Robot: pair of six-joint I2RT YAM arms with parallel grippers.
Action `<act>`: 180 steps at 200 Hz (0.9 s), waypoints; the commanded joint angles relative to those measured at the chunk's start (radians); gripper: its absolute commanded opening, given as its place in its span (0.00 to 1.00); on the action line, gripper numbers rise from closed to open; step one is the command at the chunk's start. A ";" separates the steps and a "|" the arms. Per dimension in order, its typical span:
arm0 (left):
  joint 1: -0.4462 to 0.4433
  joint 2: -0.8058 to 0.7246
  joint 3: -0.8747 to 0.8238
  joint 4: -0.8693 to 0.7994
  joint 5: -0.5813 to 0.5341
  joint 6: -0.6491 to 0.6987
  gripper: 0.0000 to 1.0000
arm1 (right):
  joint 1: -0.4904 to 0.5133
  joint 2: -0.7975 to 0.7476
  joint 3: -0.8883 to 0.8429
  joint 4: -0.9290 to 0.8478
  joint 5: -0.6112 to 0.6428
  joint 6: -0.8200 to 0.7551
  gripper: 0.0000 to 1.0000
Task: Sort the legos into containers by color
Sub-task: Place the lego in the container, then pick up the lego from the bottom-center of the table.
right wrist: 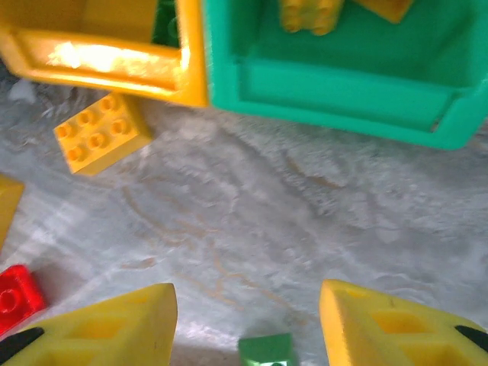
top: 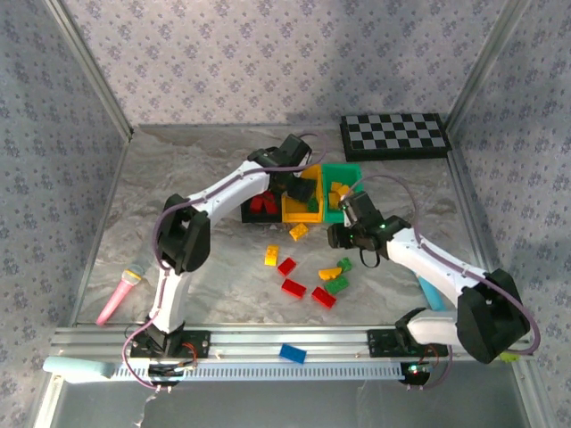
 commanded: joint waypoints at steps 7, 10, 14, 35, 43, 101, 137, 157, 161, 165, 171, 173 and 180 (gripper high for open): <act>-0.005 -0.146 -0.118 0.085 0.009 -0.035 0.75 | 0.048 0.057 -0.001 0.010 -0.062 0.024 0.54; -0.003 -0.158 -0.132 0.095 0.010 -0.039 0.75 | 0.056 0.061 0.003 0.008 -0.066 0.021 0.54; -0.004 -0.174 -0.157 0.108 0.010 -0.044 0.75 | 0.064 0.069 0.006 0.004 -0.069 0.015 0.54; -0.005 -0.247 -0.258 0.154 0.001 -0.065 0.76 | 0.103 0.072 0.001 -0.035 -0.085 -0.007 0.56; -0.004 -0.269 -0.290 0.164 -0.003 -0.070 0.76 | 0.122 0.067 -0.010 -0.053 -0.086 -0.012 0.56; -0.004 -0.324 -0.419 0.210 -0.012 -0.106 0.76 | 0.193 0.095 -0.031 -0.130 -0.069 -0.049 0.61; -0.004 -0.334 -0.447 0.226 -0.012 -0.107 0.76 | 0.239 0.132 -0.016 -0.185 -0.016 -0.053 0.65; -0.005 -0.337 -0.463 0.242 -0.005 -0.112 0.76 | 0.252 0.134 -0.011 -0.201 -0.020 -0.052 0.66; -0.004 -0.337 -0.466 0.248 -0.001 -0.113 0.76 | 0.254 0.134 -0.012 -0.200 -0.019 -0.051 0.67; -0.003 -0.337 -0.470 0.253 0.003 -0.115 0.76 | 0.257 0.135 -0.012 -0.202 -0.020 -0.052 0.67; -0.003 -0.336 -0.475 0.259 0.010 -0.119 0.76 | 0.260 0.137 -0.011 -0.204 -0.019 -0.050 0.67; -0.004 -0.335 -0.476 0.261 0.013 -0.120 0.76 | 0.262 0.139 -0.011 -0.206 -0.019 -0.050 0.67; -0.004 -0.332 -0.475 0.263 0.020 -0.122 0.76 | 0.265 0.145 -0.009 -0.205 -0.016 -0.049 0.67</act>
